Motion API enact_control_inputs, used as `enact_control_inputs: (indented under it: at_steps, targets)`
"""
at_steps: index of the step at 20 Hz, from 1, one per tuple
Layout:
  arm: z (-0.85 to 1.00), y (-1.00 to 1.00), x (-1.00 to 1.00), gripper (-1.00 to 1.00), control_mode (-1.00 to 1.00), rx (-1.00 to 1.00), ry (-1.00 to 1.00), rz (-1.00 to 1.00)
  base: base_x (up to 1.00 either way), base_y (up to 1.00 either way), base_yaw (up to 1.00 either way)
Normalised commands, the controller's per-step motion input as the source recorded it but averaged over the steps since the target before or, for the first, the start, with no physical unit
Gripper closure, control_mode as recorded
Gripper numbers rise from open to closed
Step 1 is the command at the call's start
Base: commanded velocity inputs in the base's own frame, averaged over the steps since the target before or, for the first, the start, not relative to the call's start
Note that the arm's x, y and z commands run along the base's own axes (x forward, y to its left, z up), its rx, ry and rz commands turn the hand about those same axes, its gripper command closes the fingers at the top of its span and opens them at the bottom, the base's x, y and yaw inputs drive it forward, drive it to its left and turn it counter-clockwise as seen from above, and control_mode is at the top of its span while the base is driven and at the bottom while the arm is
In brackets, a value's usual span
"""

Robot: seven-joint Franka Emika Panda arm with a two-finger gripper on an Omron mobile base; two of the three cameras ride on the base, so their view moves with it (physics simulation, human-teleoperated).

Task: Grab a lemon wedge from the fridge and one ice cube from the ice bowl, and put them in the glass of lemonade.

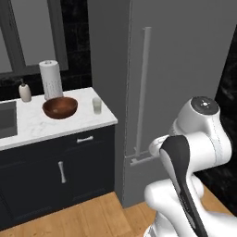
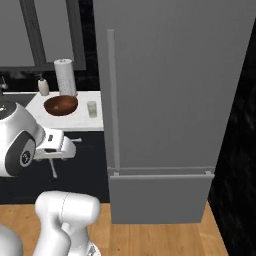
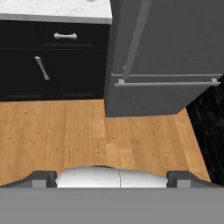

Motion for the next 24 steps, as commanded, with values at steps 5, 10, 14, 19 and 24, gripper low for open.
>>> enact_control_inputs:
  at_steps: [5, 10, 14, 19, 24]
  targets:
    - [0.0, 0.0, 0.0, -1.0, 1.0, 0.0, 0.0, 0.0, -0.45, -0.17, 0.04]
    - [0.0, 0.0, 0.0, -1.0, 1.0, 0.0, 0.0, 0.0, -0.15, -0.31, 0.01]
    - [0.0, -0.21, 0.13, -1.0, -1.0, 0.0, -0.03, 0.0, 0.01, -0.07, 0.0]
    - [0.0, -0.41, 0.3, -1.0, -1.0, 0.0, -0.1, 0.0, 0.0, 0.0, 0.0]
    - [0.0, -0.44, 0.77, -1.0, -1.0, 0.0, -0.19, 0.0, 0.0, 0.0, 0.0]
